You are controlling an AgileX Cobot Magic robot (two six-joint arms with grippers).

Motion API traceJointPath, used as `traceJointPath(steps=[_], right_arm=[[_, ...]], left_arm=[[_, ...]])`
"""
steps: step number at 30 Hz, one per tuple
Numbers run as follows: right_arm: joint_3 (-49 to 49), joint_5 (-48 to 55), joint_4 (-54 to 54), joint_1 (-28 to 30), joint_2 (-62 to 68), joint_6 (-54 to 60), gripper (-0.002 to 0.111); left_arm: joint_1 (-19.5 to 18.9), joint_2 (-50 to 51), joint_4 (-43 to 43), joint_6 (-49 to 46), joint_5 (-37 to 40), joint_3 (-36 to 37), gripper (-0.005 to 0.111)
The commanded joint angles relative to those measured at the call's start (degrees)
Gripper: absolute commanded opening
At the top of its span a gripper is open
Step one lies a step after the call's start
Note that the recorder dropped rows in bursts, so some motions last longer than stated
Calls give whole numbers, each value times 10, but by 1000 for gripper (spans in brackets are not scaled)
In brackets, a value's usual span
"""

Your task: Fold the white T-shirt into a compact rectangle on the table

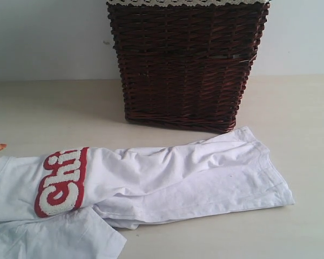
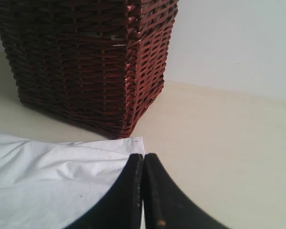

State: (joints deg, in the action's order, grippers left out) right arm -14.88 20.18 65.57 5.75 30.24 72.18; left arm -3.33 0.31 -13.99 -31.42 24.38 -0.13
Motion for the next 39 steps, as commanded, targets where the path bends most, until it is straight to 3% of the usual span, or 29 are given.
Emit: traceJointPath(steps=[1, 7, 13, 18, 28, 35, 39], right_arm=[[-4, 1, -1, 2, -2, -4, 0], [-4, 1, -1, 2, -2, -4, 0], [-4, 7, 0, 2, -2, -4, 0], [-4, 9, 0, 2, -2, -4, 0], [-4, 81, 15, 2, 35, 158, 0], [-19, -41, 3, 2, 224, 347, 0], [-87, 49, -28, 2, 347, 332, 0]], left_arm=[[-2, -3, -3, 2, -23, 1, 0], [-2, -3, -27, 3, -18, 1, 0], [-2, -3, -267, 28, -1, 1, 0], [-2, -3, -162, 27, -17, 1, 0], [-2, -3, -158, 27, -18, 1, 0], [-2, -3, -158, 27, -18, 1, 0], [-2, -3, -158, 27, -18, 1, 0]])
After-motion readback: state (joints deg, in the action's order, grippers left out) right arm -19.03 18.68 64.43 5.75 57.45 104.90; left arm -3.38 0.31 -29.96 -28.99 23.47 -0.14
